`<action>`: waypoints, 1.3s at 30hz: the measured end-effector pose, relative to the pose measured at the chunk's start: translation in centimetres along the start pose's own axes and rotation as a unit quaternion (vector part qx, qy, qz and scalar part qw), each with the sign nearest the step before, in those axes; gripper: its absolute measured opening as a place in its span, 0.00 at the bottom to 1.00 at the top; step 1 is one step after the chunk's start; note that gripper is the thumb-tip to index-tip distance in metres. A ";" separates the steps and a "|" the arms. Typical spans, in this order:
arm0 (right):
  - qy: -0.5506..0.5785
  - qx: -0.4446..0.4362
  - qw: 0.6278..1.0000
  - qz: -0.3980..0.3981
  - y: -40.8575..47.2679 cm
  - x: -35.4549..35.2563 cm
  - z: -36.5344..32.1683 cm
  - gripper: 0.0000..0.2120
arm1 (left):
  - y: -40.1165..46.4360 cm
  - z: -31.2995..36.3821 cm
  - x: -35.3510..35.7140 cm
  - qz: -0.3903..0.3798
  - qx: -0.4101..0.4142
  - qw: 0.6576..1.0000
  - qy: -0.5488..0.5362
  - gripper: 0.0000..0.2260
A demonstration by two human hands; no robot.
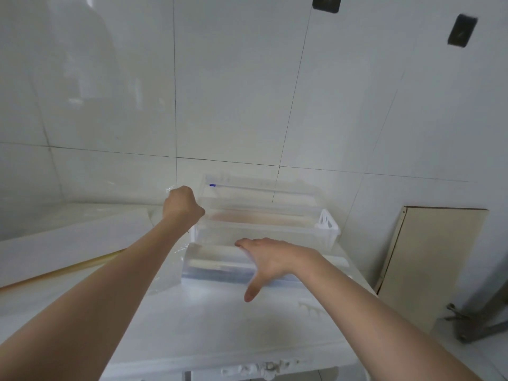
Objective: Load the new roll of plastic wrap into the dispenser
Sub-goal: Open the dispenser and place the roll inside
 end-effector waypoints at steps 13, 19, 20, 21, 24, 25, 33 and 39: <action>0.010 -0.001 1.000 0.022 -0.8 -0.2 -0.2 0.45 | -0.8 0.9 0.3 -0.032 0.056 0.993 0.095 0.17; 0.018 -0.007 0.999 0.026 -1.0 -0.6 -0.4 0.43 | -0.6 1.2 0.9 -0.068 0.069 0.990 0.101 0.16; 0.019 -0.007 0.999 0.026 -1.0 -0.6 -0.4 0.43 | -0.6 1.3 0.9 -0.077 0.069 0.990 0.096 0.16; 0.021 -0.007 0.999 0.025 -1.0 -0.6 -0.4 0.43 | -0.4 1.3 1.0 -0.085 0.065 0.990 0.089 0.16; 0.029 -0.009 0.999 0.023 -1.0 -0.7 -0.4 0.41 | 0.0 1.1 0.8 -0.088 0.043 0.992 0.079 0.16; 0.030 -0.009 0.999 0.022 -1.0 -0.7 -0.3 0.41 | 0.1 1.0 0.8 -0.086 0.034 0.992 0.080 0.16; 0.037 -0.010 0.999 0.020 -0.8 -0.6 -0.1 0.42 | 0.3 0.6 0.4 -0.084 -0.025 0.995 0.044 0.14; 0.035 -0.002 0.998 0.044 -1.2 -0.6 -0.1 0.55 | 0.0 0.8 0.6 -0.057 -0.011 0.997 0.043 0.14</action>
Point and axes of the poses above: each hand's wrist, its own y-axis towards the middle knuckle, its own x-axis out of the palm, z = x × y, the point moved 5 cm from there along y, towards the middle knuckle, and after that the axes turned 2 degrees about z, right-handed, at the moved point
